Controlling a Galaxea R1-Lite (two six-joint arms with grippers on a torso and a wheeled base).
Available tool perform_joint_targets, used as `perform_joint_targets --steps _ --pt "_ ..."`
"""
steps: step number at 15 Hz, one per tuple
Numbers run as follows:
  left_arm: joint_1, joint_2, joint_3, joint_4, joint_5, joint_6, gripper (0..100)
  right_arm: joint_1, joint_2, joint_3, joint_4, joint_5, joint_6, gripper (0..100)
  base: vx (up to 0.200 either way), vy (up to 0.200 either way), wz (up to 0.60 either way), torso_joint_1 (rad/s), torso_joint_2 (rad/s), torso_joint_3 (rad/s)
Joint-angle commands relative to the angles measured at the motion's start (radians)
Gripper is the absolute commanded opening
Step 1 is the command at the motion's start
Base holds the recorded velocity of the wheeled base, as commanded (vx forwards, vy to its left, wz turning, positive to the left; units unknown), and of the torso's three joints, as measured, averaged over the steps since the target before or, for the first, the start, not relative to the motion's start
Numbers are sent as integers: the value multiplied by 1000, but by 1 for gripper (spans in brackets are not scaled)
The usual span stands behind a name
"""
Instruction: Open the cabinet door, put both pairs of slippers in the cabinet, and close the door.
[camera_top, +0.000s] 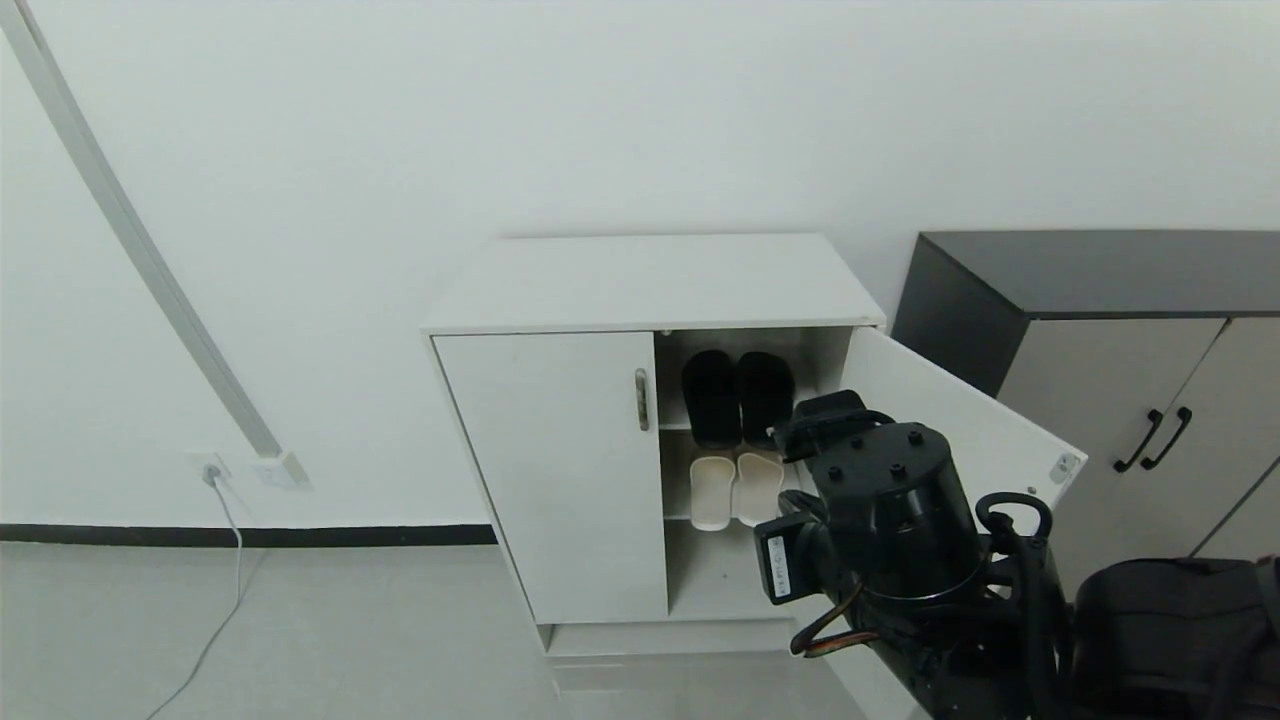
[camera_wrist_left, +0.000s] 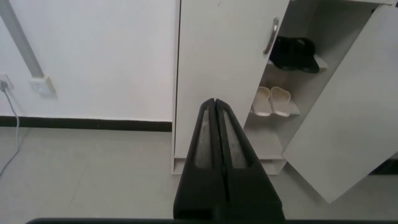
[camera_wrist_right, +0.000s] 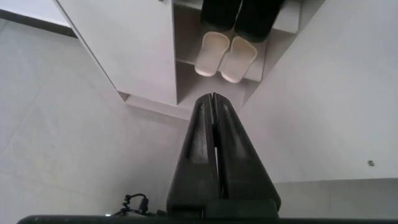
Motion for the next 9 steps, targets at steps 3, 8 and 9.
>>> perform_joint_targets --steps 3,8,9 --pt "0 1 0 1 1 0 0 1 6 1 -1 1 0 0 0 0 0 233 -562 -321" --pt "0 1 0 -1 1 0 0 -1 6 2 -1 1 0 0 0 0 0 264 -584 -326" --pt "0 1 0 -1 1 0 0 -1 6 5 -1 1 -1 0 0 0 0 217 -481 -261"
